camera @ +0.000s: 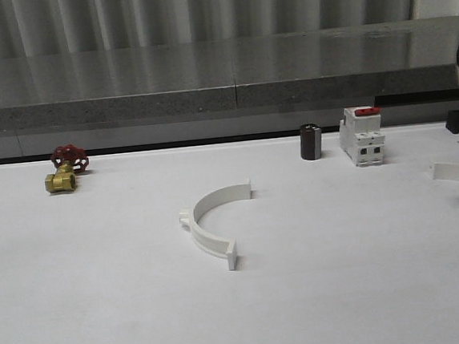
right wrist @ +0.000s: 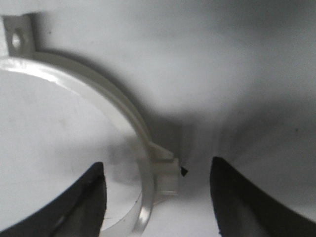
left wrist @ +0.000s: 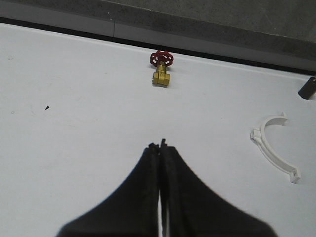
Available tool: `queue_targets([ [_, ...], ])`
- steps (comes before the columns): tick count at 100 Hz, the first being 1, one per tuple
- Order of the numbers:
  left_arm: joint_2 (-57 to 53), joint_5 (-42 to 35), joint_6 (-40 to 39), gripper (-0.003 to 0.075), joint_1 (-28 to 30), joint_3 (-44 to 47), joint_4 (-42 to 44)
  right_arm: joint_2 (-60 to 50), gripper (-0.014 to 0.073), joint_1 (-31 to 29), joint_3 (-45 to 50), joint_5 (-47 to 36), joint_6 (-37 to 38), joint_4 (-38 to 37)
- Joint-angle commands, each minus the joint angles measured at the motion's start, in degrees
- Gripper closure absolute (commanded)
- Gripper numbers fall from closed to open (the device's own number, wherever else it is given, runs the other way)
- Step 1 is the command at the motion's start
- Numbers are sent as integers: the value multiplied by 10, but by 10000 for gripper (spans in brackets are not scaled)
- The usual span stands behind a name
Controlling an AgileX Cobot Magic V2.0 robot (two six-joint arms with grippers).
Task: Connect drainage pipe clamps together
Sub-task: 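Carry the clamp half to the placed half and join their ends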
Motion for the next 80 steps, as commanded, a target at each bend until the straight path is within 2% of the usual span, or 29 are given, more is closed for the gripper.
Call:
queue_targets([
  [1,5,-46,2,740,1,-14,1,-26,223,-4,-18,-8,-5,-1],
  [14,5,-46,2,740,1,-14,1,-20,416,-4,-18,-8,-5,0],
  [22,5,-46,2,740,1,-14,1,-20,483,-4,-20,-8,-5,0],
  [37,5,-46,2,740,1,-14,1,-20,497,-4,-20,-40,-5,-1],
  [60,5,-46,2,740,1,-14,1,-31,496,-1,-31,11,9,24],
  [80,5,-46,2,740,1,-14,1,-57,496,55,-57,53,81,21],
])
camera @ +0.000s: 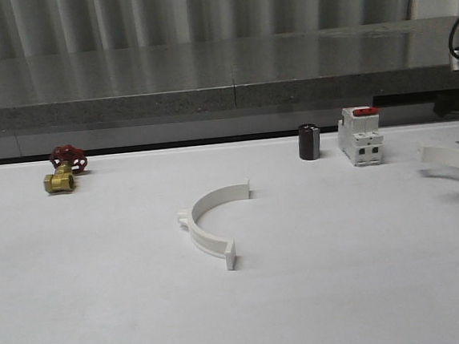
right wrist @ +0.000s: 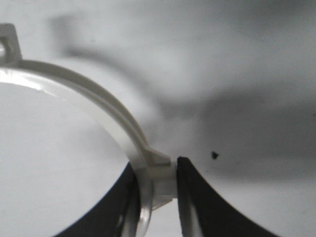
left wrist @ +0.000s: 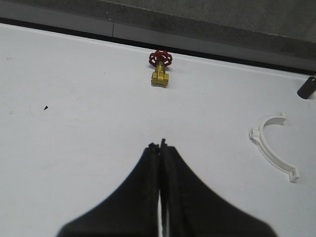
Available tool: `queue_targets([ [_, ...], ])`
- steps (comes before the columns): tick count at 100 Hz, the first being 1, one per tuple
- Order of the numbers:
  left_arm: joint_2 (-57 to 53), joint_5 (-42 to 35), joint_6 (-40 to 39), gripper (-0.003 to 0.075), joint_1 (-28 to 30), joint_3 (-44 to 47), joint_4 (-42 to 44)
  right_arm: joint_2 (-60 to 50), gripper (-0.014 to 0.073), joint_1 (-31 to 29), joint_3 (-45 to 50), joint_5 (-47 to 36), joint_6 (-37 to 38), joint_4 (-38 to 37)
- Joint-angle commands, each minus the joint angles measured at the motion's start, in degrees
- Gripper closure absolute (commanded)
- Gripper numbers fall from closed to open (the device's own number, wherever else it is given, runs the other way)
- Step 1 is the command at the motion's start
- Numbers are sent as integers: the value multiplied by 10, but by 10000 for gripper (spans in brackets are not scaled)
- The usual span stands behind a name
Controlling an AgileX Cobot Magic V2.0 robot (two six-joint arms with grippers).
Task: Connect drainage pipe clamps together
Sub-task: 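Carry the clamp half to the placed half and join their ends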
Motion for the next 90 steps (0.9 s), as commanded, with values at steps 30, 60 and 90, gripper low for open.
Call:
queue_targets([
  [30,5,-46,2,740,1,-14,1,-44,496,153,-77,63,151,7],
  [60,5,-46,2,740,1,-14,1,-40,496,229,-78,49,235,10],
  [90,5,-46,2,740,1,-14,1,-5,496,267,-78,13,273,7],
])
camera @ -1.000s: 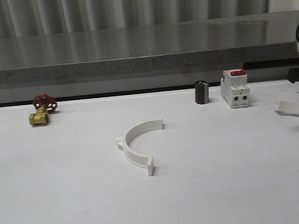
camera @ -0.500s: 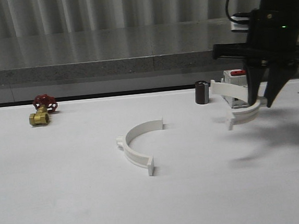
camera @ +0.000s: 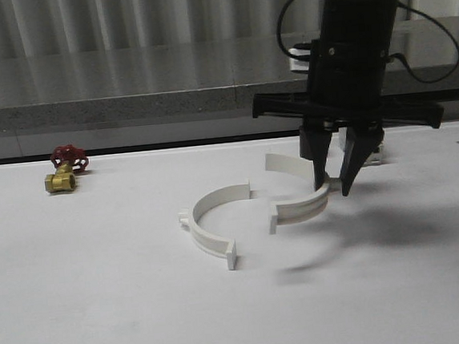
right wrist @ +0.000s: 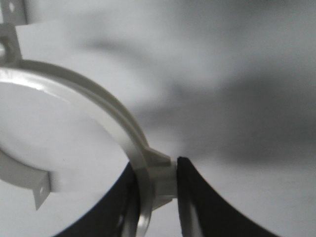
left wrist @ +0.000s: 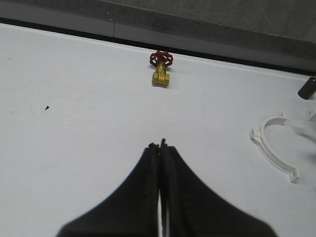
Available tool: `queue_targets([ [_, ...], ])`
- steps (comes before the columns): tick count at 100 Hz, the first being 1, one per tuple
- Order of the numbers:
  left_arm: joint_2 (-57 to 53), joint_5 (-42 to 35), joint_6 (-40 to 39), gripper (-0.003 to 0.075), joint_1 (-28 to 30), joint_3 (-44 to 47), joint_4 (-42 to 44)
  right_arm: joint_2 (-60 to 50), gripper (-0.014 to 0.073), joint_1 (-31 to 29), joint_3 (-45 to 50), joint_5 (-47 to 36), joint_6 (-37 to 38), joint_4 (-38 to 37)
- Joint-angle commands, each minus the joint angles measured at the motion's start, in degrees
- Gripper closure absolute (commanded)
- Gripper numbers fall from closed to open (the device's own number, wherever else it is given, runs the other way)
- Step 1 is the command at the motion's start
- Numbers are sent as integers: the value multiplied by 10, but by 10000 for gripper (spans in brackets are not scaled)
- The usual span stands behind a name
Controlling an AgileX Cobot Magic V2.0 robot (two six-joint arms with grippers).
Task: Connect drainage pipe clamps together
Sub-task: 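Carry the clamp half to the placed half and join their ends, then open the right gripper and lift it away from the ring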
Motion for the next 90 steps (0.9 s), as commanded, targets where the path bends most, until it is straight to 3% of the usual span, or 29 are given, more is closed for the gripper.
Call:
queue_targets([
  [1,5,-46,2,740,1,-14,1,-23,496,5,-16,-26,15,-3],
  [90,5,-46,2,740,1,-14,1,32,496,20,-17,-67,59,-5],
])
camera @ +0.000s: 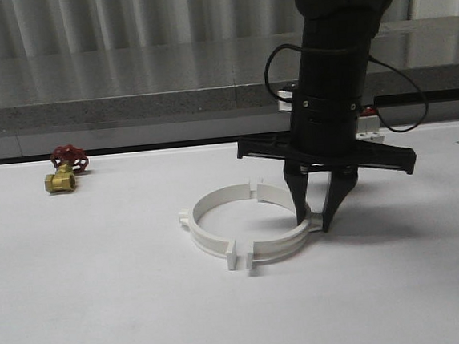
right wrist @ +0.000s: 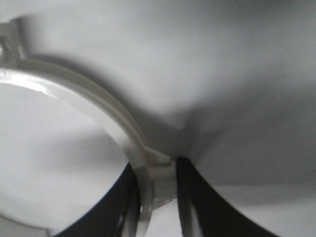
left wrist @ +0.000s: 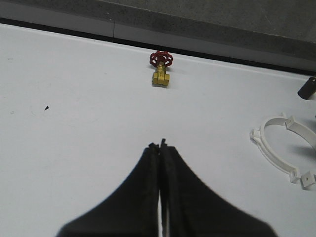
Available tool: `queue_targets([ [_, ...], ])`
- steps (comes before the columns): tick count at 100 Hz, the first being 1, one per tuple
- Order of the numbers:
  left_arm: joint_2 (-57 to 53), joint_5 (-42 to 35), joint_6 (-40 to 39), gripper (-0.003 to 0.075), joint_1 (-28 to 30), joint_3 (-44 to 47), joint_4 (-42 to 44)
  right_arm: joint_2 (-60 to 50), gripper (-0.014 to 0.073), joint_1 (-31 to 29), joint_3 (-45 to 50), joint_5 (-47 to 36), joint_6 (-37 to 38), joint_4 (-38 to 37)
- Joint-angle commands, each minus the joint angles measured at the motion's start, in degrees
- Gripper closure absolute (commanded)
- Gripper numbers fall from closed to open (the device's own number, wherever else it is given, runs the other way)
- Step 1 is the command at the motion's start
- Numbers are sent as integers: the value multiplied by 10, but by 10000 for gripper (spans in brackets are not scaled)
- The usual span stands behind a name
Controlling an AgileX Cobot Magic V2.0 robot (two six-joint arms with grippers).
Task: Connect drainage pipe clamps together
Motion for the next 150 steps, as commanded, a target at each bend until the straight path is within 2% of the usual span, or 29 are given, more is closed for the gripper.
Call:
queue_targets([
  [1,5,-46,2,740,1,-14,1,-24,496,1,-17,-11,2,-3],
  [19,5,-46,2,740,1,-14,1,-24,489,1,-17,-18,2,-3],
  [23,5,-46,2,740,1,-14,1,-24,460,1,-17,-22,2,-3],
  [28,5,-46,2,740,1,-14,1,-24,391,1,-17,-28,2,-3],
  [38,5,-46,2,740,1,-14,1,-26,181,1,-17,-31,2,-6],
  [45,5,-46,2,740,1,-14,1,-30,93,2,-17,-32,2,-21],
  [61,5,-46,2,740,1,-14,1,-62,76,6,-16,-33,-7,-66],
  [74,5,-46,2,740,1,-14,1,-102,77,6,-1,-43,-107,-67],
  [84,5,-46,2,740,1,-14,1,-136,146,6,18,-36,-197,-67],
  [95,5,-46,2,740,1,-14,1,-180,348,-1,52,-28,-290,-63],
  [103,5,-46,2,740,1,-14,1,-216,519,-13,80,-29,-308,-59],
  [113,5,-46,2,740,1,-14,1,-270,668,-36,121,-41,-308,-55],
  [150,5,-46,2,740,1,-14,1,-483,662,-130,282,-78,-300,-55],
])
